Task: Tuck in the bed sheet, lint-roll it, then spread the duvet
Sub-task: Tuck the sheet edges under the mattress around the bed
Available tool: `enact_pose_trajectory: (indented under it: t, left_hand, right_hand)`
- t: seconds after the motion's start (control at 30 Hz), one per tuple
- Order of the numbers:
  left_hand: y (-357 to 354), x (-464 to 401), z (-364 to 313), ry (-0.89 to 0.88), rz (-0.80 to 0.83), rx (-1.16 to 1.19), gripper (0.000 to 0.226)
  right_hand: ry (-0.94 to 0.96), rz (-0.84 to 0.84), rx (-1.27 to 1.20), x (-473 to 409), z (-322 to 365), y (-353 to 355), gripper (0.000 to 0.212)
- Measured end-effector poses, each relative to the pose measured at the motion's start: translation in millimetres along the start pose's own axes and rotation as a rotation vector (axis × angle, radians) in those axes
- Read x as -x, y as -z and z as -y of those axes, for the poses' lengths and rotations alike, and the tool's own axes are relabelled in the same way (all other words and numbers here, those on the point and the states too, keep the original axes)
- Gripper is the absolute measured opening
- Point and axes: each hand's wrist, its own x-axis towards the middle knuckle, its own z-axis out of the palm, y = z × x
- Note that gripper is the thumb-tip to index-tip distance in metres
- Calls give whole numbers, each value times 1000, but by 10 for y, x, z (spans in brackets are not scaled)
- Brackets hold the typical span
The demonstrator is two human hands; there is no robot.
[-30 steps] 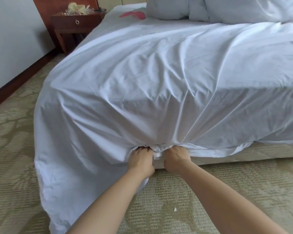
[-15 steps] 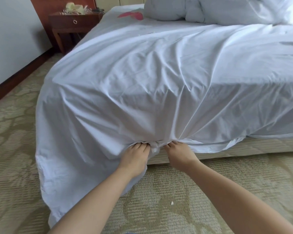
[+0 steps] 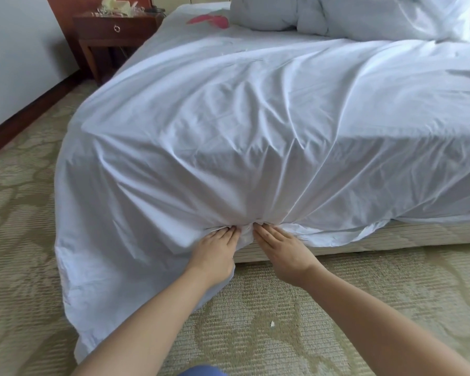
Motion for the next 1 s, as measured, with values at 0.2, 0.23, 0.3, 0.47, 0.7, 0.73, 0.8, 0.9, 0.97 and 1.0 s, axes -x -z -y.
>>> enact_pose_trajectory:
  t: [0.2,0.23,0.3,0.47,0.7,0.73,0.8,0.9,0.97,1.0]
  left_hand:
    - [73,-245,-75,100,-87,-5,48]
    - [82,-265,-96,110,-73,-5,49]
    - [61,-224,-117,113,-34,-17,59]
    - [-105,-30,-55,55,52,-147,95]
    - [-180,-9,-10,34,-158,-50,75]
    - [-242,-8,49,1,-207,-58,67]
    - [-239,44,130,-53,-279,-125,39]
    - [-185,134,243,-68,-275,-181,46]
    - [-198,193,283,-39,-225,-176,48]
    - [-212,226,300,-22,-195,-163,48]
  right_hand:
    - [-75,-17,-129,-76,56,-75,73]
    - [-68,13,-137,-98,47,-79,73]
    - [-78,52,-147,-128,54,-45,74]
    - [-99,-35,-244,-196,45,109,72]
    - [-26,-22,-197,-107,222,149,58]
    - [-2,-8,-206,-116,252,127,61]
    - [-1,24,-210,-134,274,96,64]
    - [-50,31,-222,-189,289,82,67]
    - [-74,49,-227,-230,322,100,69]
    - [-80,57,-224,-249,336,99,70]
